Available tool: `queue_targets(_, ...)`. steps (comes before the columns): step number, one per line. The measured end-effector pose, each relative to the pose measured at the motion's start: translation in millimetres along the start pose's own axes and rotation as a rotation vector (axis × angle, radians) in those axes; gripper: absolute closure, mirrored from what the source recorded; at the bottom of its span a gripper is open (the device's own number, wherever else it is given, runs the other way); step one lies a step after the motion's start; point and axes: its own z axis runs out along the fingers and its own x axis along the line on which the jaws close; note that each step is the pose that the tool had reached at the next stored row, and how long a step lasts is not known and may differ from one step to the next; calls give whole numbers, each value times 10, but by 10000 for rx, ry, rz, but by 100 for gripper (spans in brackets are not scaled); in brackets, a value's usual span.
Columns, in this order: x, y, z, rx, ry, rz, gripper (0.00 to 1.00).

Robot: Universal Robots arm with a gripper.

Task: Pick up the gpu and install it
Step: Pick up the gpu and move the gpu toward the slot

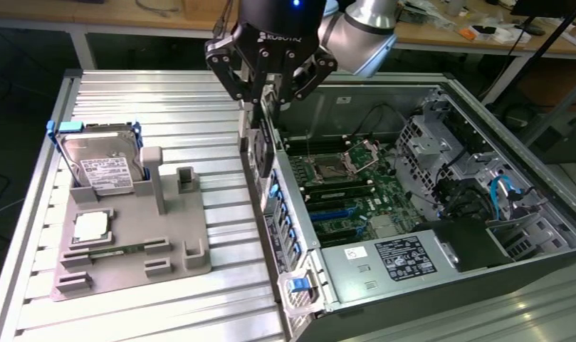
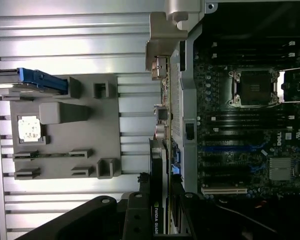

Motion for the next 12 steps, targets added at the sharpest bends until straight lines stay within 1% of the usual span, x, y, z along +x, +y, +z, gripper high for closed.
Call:
queue_targets(3, -31, 1, -13, 0, 19, 1, 73)
queue_targets(9, -223, 6, -13, 1, 76, 1, 73)
queue_targets(12, -297, 8, -13, 2, 95, 2, 73)
